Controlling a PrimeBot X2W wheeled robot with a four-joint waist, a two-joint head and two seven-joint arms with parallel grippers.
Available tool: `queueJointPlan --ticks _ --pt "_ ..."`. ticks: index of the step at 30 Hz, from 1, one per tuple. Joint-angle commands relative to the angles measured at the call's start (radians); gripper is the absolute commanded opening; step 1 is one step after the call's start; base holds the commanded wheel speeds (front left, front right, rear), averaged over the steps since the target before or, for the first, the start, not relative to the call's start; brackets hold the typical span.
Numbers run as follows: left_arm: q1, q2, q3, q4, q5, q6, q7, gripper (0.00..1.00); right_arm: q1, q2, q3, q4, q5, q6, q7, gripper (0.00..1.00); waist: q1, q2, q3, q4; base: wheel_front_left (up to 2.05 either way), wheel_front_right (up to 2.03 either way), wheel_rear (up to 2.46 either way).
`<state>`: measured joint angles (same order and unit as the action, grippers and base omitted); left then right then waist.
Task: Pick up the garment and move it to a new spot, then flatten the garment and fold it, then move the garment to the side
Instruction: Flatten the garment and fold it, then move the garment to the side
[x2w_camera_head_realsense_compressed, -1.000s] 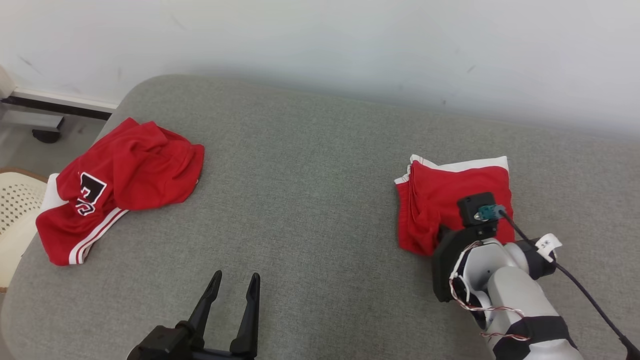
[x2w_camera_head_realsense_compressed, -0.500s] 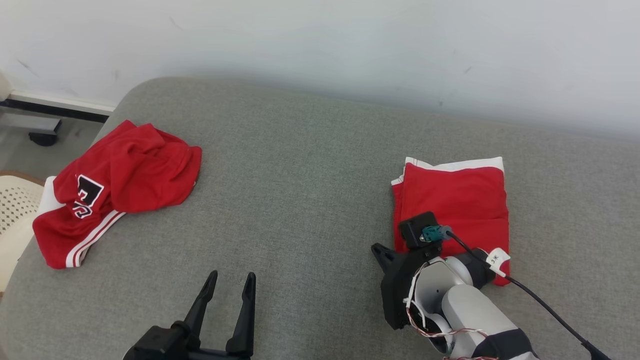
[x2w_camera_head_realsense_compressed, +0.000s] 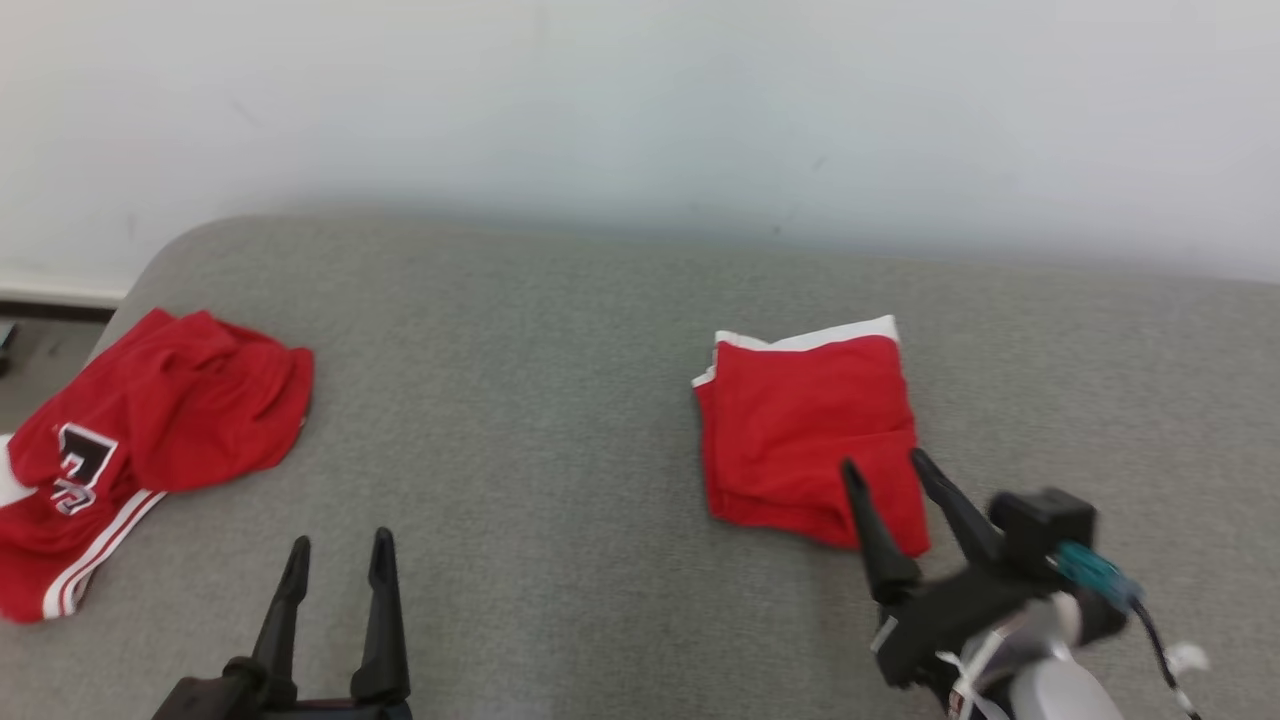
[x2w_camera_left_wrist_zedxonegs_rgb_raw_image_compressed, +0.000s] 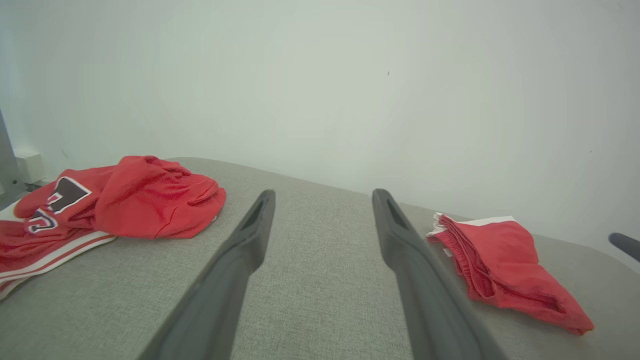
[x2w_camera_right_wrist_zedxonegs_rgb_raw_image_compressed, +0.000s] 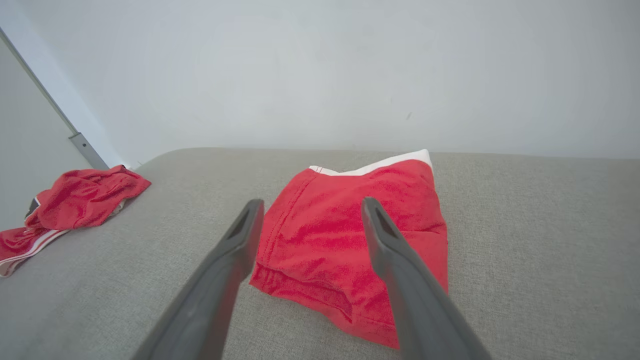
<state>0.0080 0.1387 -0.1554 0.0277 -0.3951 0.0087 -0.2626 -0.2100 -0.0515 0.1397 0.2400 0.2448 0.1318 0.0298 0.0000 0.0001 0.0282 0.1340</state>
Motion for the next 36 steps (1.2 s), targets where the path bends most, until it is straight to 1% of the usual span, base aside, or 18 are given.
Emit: queueJointPlan --ticks 1,4,7,10,15,18,22,36 --pt "0.017 -0.006 0.009 -0.005 0.015 -0.003 -0.002 1.0 0.025 0.001 -0.014 -0.02 -0.001 -0.002 -0.012 1.0 0.0 -0.0001 -0.024 -0.047 0.0 0.0 0.0" --pt "0.03 -0.016 0.054 -0.003 0.021 -0.018 -0.003 1.0 0.099 0.001 -0.069 -0.084 0.004 -0.002 -0.043 1.0 0.0 -0.0001 -0.032 -0.077 0.0 0.0 0.0" --pt "0.043 -0.02 0.093 0.007 0.032 -0.034 -0.003 1.0 0.145 0.001 -0.102 -0.118 0.01 -0.002 -0.06 1.0 0.0 -0.0001 -0.04 -0.105 0.0 0.0 0.0" --pt "0.056 -0.029 0.1 0.016 0.053 -0.041 -0.003 1.0 0.168 0.001 -0.11 -0.121 0.005 -0.002 -0.078 1.0 0.0 -0.0001 -0.045 -0.123 0.0 0.0 0.0" --pt "0.073 -0.024 0.098 0.094 0.057 -0.038 0.006 1.0 0.173 0.0 -0.119 -0.077 -0.016 -0.002 -0.111 1.0 0.0 -0.0001 -0.055 -0.143 0.0 0.0 0.0" --pt "0.074 -0.02 0.098 0.134 0.052 -0.036 0.016 1.0 0.181 0.001 -0.13 -0.041 -0.02 -0.002 -0.117 1.0 0.0 -0.0001 -0.063 -0.147 0.0 0.0 0.0" --pt "0.073 -0.019 0.104 0.152 0.046 -0.03 0.012 1.0 0.181 0.001 -0.131 -0.017 -0.027 -0.002 -0.118 1.0 0.0 -0.0001 -0.069 -0.146 0.0 0.0 0.0" --pt "0.098 -0.017 0.096 0.122 0.052 -0.019 0.006 1.0 0.161 0.001 -0.119 -0.005 -0.009 -0.002 -0.11 1.0 0.0 -0.0001 -0.07 -0.13 0.0 0.0 0.0"
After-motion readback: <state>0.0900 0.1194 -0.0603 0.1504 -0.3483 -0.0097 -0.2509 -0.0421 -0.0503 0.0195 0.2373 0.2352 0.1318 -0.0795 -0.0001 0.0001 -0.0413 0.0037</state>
